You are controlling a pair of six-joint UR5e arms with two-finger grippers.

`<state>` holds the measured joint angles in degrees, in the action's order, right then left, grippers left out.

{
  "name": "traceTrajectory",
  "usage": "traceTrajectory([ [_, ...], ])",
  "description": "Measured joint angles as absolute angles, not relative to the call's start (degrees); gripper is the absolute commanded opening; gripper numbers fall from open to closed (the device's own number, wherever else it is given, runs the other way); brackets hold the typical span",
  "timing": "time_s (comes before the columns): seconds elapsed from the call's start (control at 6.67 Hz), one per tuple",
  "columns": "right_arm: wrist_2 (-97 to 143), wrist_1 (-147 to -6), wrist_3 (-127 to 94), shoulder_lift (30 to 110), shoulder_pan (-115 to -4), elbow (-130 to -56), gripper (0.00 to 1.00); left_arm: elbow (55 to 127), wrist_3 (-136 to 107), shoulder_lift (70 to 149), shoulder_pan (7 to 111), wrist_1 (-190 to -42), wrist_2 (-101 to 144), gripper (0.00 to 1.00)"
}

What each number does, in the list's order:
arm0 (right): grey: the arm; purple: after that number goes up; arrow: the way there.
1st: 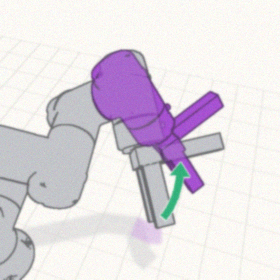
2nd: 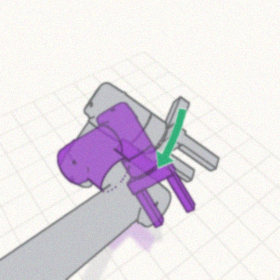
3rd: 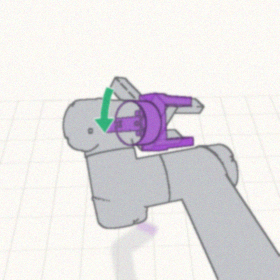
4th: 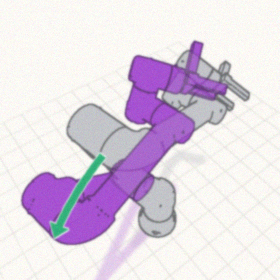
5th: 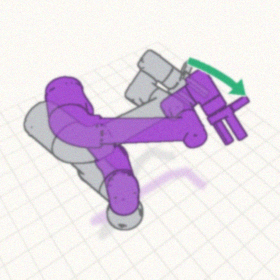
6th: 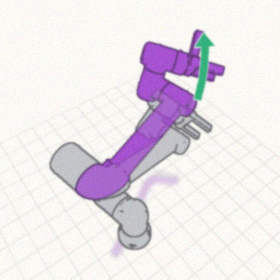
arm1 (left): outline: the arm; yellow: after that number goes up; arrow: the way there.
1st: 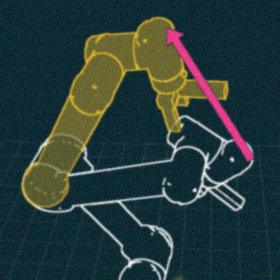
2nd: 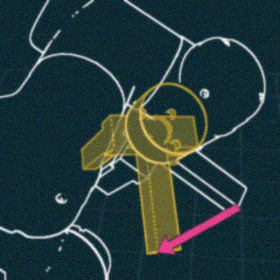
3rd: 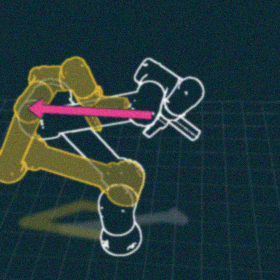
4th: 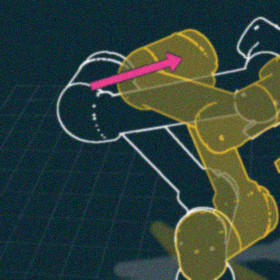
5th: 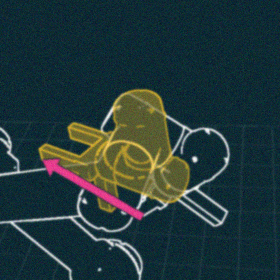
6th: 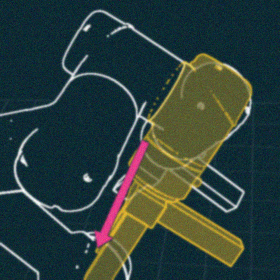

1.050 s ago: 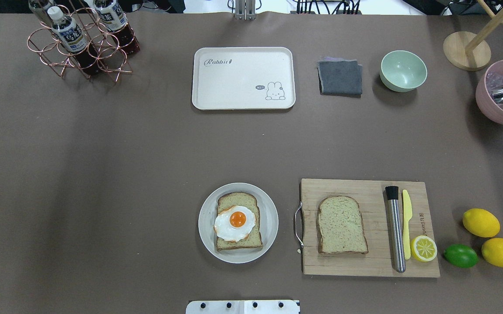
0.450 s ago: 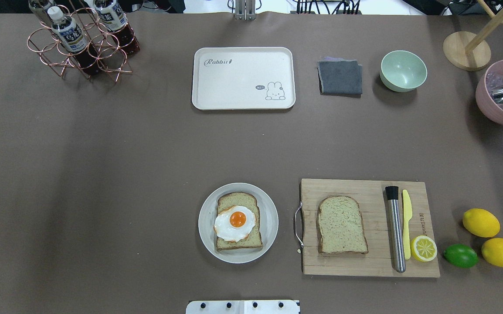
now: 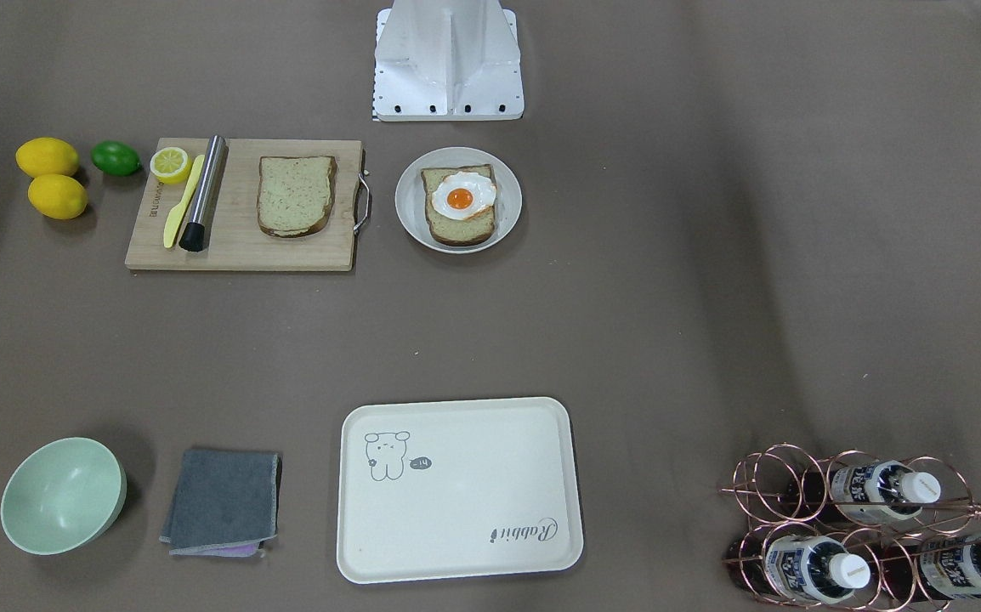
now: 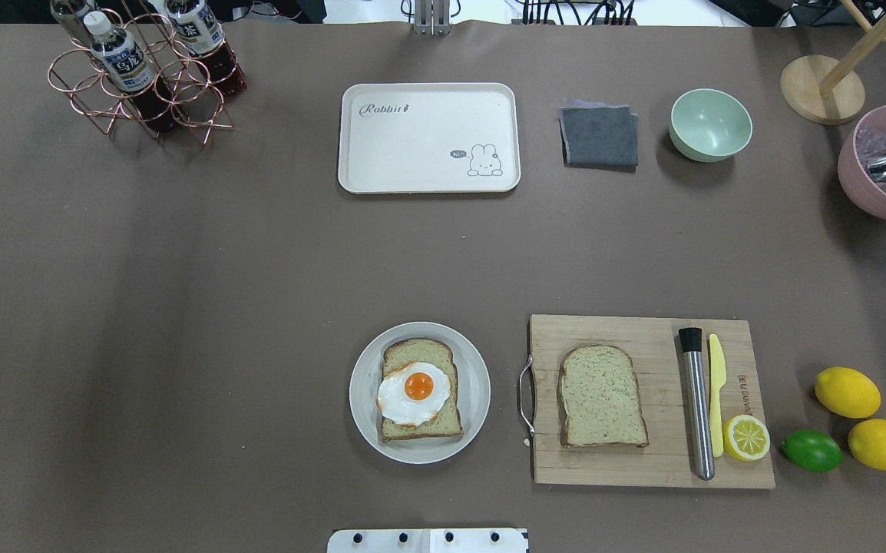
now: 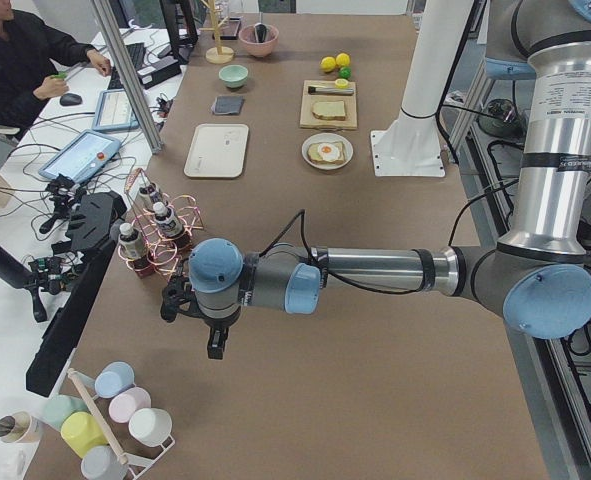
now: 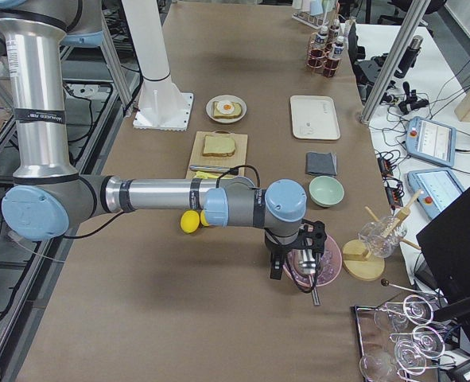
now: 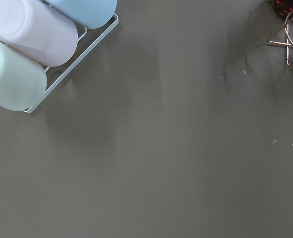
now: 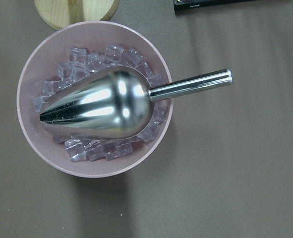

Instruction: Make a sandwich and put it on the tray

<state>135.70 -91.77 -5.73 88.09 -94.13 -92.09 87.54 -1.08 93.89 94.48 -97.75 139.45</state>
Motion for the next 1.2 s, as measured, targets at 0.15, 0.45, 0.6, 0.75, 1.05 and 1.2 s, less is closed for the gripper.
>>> traceTrajectory([
  [0.15,135.7,-91.8,-5.7,88.2,-94.1,-92.3,1.00,88.2,-1.1,93.9,94.5,-97.7,139.5,0.98],
  [0.45,135.7,-91.8,-5.7,88.2,-94.0,-92.8,1.00,90.0,-1.5,94.1,94.2,-97.4,140.0,0.98],
  [0.6,135.7,-91.8,-5.8,88.1,-93.7,-93.2,1.00,91.6,-1.7,94.4,93.8,-97.3,141.2,0.98],
  [0.75,135.7,-91.8,-6.0,87.9,-93.2,-94.1,1.00,93.8,-2.6,94.5,93.0,-97.2,142.1,0.98],
  [1.05,139.5,-91.9,-6.1,87.8,-91.8,-96.9,1.00,101.5,-10.2,94.0,89.0,-97.9,142.7,0.98],
  [1.2,142.6,-91.8,-6.1,87.7,-90.7,-98.5,1.00,103.7,-12.1,93.5,87.6,-99.9,143.4,0.98],
])
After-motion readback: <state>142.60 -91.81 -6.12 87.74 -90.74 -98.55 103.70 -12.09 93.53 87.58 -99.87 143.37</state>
